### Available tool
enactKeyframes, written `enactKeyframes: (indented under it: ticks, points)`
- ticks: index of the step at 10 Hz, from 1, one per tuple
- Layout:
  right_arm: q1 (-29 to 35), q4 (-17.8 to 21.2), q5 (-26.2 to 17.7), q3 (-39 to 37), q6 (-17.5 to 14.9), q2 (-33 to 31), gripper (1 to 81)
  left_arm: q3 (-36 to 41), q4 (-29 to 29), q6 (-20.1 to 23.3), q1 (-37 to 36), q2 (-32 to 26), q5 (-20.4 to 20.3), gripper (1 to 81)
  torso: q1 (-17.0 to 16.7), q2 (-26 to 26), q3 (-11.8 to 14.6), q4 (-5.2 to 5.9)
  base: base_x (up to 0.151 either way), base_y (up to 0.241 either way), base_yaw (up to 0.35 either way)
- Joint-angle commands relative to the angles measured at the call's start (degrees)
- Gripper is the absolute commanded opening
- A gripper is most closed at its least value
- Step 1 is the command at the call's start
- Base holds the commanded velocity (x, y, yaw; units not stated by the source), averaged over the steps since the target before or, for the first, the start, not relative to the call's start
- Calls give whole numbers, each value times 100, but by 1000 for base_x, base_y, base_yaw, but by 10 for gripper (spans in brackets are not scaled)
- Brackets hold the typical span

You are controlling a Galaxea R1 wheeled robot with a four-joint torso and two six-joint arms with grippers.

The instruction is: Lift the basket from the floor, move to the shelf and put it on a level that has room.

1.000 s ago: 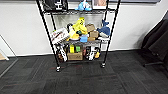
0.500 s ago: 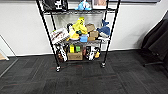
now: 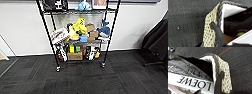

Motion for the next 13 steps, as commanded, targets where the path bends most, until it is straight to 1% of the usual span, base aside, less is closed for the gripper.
enactKeyframes:
  ticks: [1,3,4,5,9,11,12,13]
  points:
    - [514,118,-304,369,20,-166,811,9,-117,15,-649,-57,593,811,0,0,0,0,0,0,0]
    - [505,118,-304,413,20,-201,811,26,-117,15,-640,-65,636,811,0,0,0,0,0,0,0]
    - [513,118,-304,440,20,-201,811,79,-117,23,-632,-83,716,10,0,0,0,0,0,0,0]
    - [513,118,-304,440,20,-201,10,132,-188,32,-632,-144,716,10,0,0,0,0,0,0,0]
    - [505,127,-304,440,29,-201,10,422,-451,41,-623,-373,733,10,0,0,0,0,0,0,0]
    - [479,127,-313,448,29,-192,10,413,-469,41,-623,-399,962,10,0,0,0,0,0,0,0]
    - [461,127,-321,448,29,-192,10,414,-478,41,-615,-417,971,10,-369,575,0,0,0,0,0]
    - [435,118,-322,466,20,-201,10,414,-486,41,-597,-434,1023,10,-391,617,0,0,0,0,0]
